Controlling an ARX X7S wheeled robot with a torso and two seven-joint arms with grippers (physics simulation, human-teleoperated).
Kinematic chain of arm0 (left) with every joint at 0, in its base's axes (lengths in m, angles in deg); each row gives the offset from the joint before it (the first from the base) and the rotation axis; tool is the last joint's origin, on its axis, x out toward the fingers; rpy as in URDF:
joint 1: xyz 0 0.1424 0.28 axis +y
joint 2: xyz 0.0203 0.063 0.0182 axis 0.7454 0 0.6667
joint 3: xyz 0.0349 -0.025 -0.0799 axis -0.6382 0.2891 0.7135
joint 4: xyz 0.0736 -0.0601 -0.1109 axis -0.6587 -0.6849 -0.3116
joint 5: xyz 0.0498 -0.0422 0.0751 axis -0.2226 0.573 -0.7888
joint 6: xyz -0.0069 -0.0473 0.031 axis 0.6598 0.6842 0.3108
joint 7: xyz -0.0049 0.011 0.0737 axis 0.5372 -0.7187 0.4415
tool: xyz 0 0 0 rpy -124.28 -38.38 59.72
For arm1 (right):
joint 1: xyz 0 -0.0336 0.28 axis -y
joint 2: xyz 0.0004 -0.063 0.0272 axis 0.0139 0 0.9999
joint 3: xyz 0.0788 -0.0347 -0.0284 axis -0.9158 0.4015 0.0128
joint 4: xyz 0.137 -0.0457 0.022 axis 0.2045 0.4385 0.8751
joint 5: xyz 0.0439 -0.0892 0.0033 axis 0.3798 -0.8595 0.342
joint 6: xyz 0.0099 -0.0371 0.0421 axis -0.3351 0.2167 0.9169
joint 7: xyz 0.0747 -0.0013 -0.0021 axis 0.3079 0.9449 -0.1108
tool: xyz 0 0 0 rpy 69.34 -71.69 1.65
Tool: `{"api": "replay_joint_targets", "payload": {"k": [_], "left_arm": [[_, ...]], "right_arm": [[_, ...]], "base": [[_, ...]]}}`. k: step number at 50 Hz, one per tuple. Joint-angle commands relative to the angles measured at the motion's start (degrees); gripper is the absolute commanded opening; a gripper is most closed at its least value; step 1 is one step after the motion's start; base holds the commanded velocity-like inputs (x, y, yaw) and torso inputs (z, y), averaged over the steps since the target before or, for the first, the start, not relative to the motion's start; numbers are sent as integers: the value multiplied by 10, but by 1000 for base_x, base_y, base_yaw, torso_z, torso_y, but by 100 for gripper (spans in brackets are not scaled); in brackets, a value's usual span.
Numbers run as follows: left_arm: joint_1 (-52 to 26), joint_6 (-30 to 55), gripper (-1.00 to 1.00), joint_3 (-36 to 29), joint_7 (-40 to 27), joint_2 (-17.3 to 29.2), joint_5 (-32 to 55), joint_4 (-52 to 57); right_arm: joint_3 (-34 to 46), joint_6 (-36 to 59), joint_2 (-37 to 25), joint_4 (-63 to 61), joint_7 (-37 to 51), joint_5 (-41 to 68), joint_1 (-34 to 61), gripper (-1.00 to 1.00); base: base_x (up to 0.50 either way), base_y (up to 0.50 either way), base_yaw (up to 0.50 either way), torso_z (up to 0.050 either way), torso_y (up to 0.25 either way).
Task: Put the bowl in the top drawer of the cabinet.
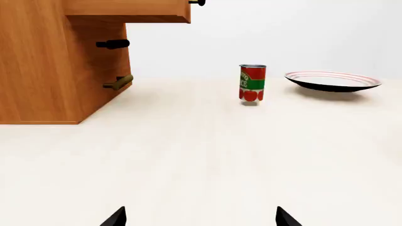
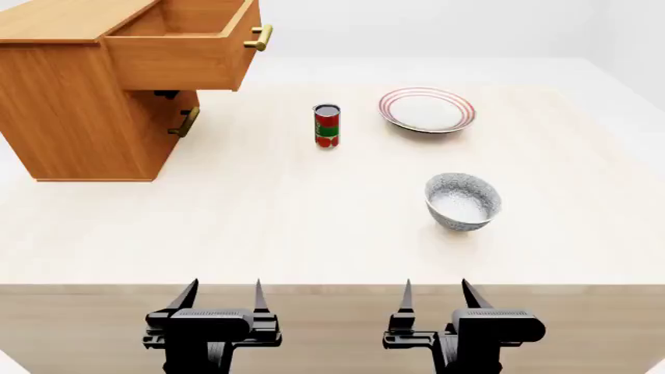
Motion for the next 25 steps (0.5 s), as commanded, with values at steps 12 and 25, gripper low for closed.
{"api": "replay_joint_targets", "payload": {"k": [12, 25], "left_arm": [[-3, 3, 100, -30, -30, 26, 31, -2], [-3, 6, 100, -43, -44, 38, 44, 0]], "right_arm": [[32, 1, -25, 10, 37, 21, 9, 100], [49, -3, -38, 14, 49, 35, 13, 100]], "base": [[0, 55, 0, 0, 0], [-1, 334, 0, 0, 0]]}}
